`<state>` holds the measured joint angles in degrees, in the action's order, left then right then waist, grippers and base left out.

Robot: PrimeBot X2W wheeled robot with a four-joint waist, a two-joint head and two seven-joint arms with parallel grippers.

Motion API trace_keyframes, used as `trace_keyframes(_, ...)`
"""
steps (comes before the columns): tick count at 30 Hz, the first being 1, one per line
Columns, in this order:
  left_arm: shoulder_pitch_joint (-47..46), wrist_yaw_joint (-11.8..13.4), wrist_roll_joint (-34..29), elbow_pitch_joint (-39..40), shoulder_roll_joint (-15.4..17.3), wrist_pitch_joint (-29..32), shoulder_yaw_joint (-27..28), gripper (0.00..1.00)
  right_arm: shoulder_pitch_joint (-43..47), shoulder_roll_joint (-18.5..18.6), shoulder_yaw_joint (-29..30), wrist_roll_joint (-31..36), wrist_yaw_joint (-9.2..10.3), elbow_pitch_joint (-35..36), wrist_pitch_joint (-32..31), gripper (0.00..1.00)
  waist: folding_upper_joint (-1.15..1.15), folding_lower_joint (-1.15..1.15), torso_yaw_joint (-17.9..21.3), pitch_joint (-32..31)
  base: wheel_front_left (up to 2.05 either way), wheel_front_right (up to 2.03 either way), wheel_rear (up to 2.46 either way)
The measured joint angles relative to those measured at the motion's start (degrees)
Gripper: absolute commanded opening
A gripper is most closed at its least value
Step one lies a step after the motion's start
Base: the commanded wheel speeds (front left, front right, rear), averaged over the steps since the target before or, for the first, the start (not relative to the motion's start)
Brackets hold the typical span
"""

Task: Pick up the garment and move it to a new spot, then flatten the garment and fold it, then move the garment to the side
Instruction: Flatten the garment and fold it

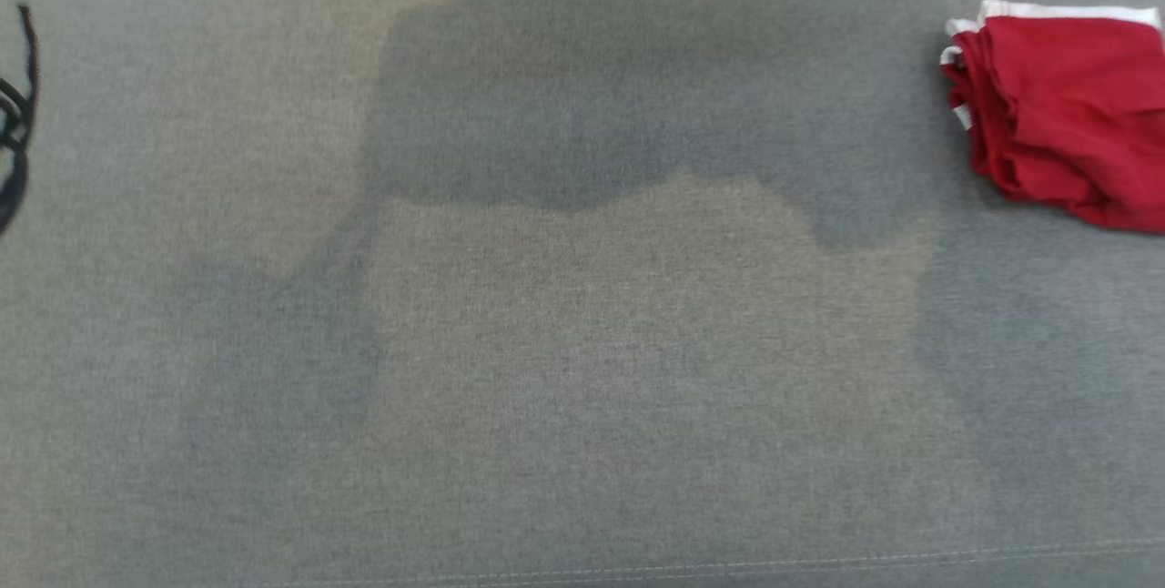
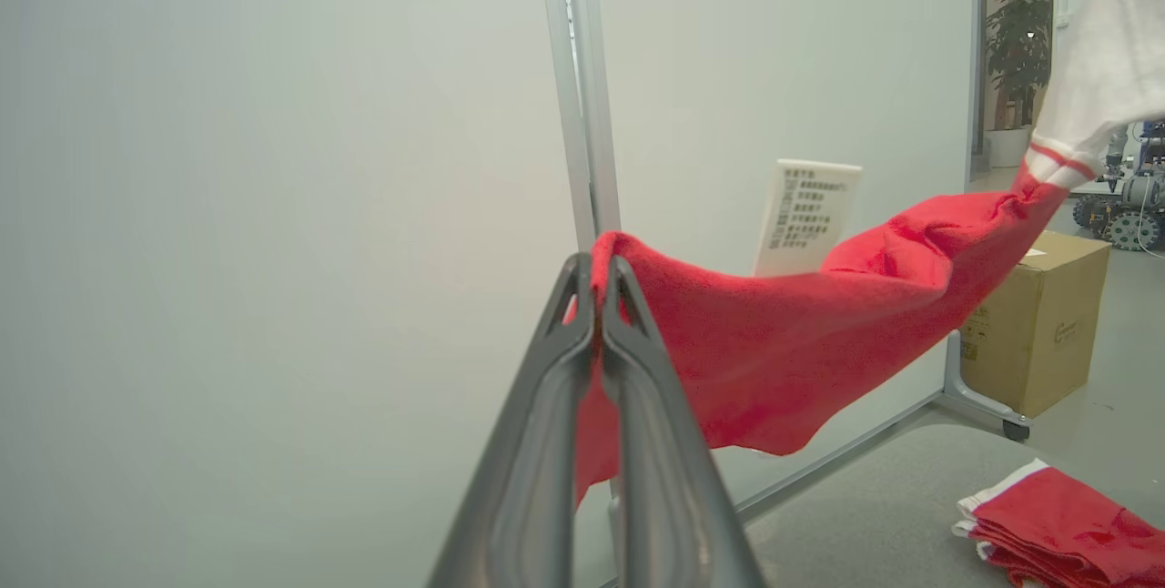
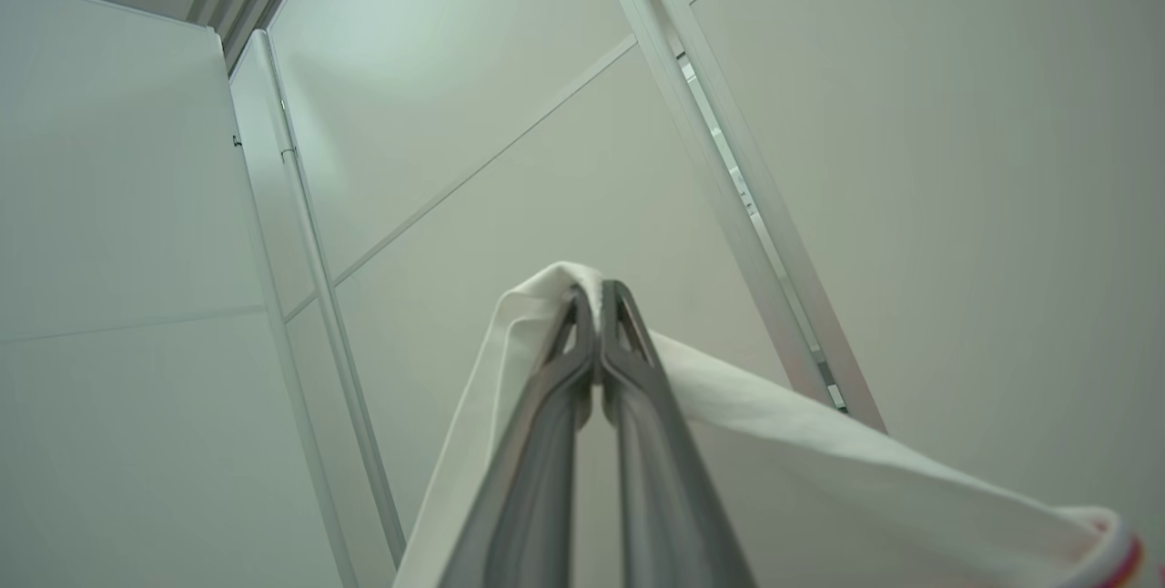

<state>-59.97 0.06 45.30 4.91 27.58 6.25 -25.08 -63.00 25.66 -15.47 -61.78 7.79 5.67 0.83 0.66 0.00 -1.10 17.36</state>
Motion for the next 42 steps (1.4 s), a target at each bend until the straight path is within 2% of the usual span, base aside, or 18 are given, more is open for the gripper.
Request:
trace_keyframes(3, 8.67, -1.13, -0.34, -0.66, 0.20, -3.12, -2.80, 0.00, 8.25, -0.16, -5.22, 0.96, -0.22, 2.43, -1.47, 0.00, 0.00, 0.00, -0.35, 2.48, 0.00, 0.00, 0.00)
trace_keyframes(7, 22.20, -0.41, -1.13, -5.80, -0.63, -7.87, -4.59, 0.00, 25.87, -2.02, -8.67, -0.29, -0.18, 1.56, -1.87, 0.00, 0.00, 0.00, -0.38, 5.71, 0.00, 0.00, 0.00)
trace_keyframes(8, 22.20, -0.41, -1.13, -5.80, -0.63, -7.87, -4.59, 0.00, 25.87, -2.02, -8.67, -0.29, -0.18, 1.56, -1.87, 0.00, 0.00, 0.00, -0.38, 5.71, 0.00, 0.00, 0.00)
trace_keyframes(10, 26.66, -0.41, -1.91, -8.34, -0.42, -9.98, -5.49, 0.00, 32.62, -3.18, -10.13, -0.31, -0.18, 0.15, -0.62, 0.00, 0.00, 0.00, -0.23, 7.31, 0.00, 0.00, 0.00)
trace_keyframes(13, 29.58, -0.62, -3.25, -13.37, -0.86, -13.71, -6.53, 0.00, 37.93, -3.65, -12.39, 1.20, -0.21, -2.74, 1.89, 0.00, 0.00, 0.00, 0.16, 9.54, 0.00, 0.00, 0.00)
trace_keyframes(14, 29.98, -0.85, -3.46, -15.01, -1.00, -14.72, -6.60, 0.00, 38.93, -3.87, -12.81, 1.45, -0.59, -3.48, 2.80, 0.00, 0.00, 0.00, 0.34, 10.17, 0.00, 0.00, 0.00)
trace_keyframes(15, 30.28, -1.08, -3.61, -16.61, -1.04, -15.95, -6.47, 0.00, 39.42, -3.65, -13.89, 2.13, -2.09, -3.87, 3.05, 0.00, 0.00, 0.00, 0.56, 10.72, 0.00, 0.00, 0.00)
trace_keyframes(17, 30.54, -1.10, -3.61, -19.17, -1.40, -18.39, -5.66, 0.00, 39.68, -3.77, -14.69, 2.58, -3.76, -4.22, 4.21, 0.00, 0.00, 0.00, 1.16, 11.38, 0.00, 0.00, 0.00)
trace_keyframes(19, 30.56, -1.80, -3.61, -20.87, -1.44, -20.26, -5.23, 0.00, 39.60, -1.07, -16.15, 5.95, -5.88, -4.31, 4.25, 0.00, 0.00, 0.00, 1.81, 11.59, 0.00, 0.00, 0.00)
trace_keyframes(23, 30.55, -3.11, -3.66, -23.15, -1.58, -21.00, -4.63, 0.00, 39.20, 5.10, -16.84, 9.61, -8.48, -4.97, 4.42, 0.00, 0.00, 0.00, 2.47, 10.54, 0.00, 0.00, 0.00)
trace_keyframes(29, 31.19, -4.25, -4.35, -26.08, -1.05, -20.93, -4.07, 0.00, 40.79, 11.15, -20.31, 11.22, -10.84, -5.77, 0.25, 0.00, 0.00, 0.00, 2.41, 7.16, 0.00, 0.00, 0.00)
trace_keyframes(37, 37.93, -5.68, -5.44, -26.94, -0.67, -20.92, -6.56, 0.00, 51.35, 12.61, -25.47, 8.12, -11.59, -4.13, -4.99, 0.00, 0.00, 0.00, 1.60, 1.55, 0.00, 0.00, 0.00)
trace_keyframes(42, 43.12, -5.86, -6.51, -27.21, 1.00, -20.92, -7.22, 0.00, 56.36, 13.22, -28.22, 7.02, -11.58, -1.27, -7.03, 0.00, 0.00, 0.00, 1.00, -2.05, 0.00, 0.00, 0.00)
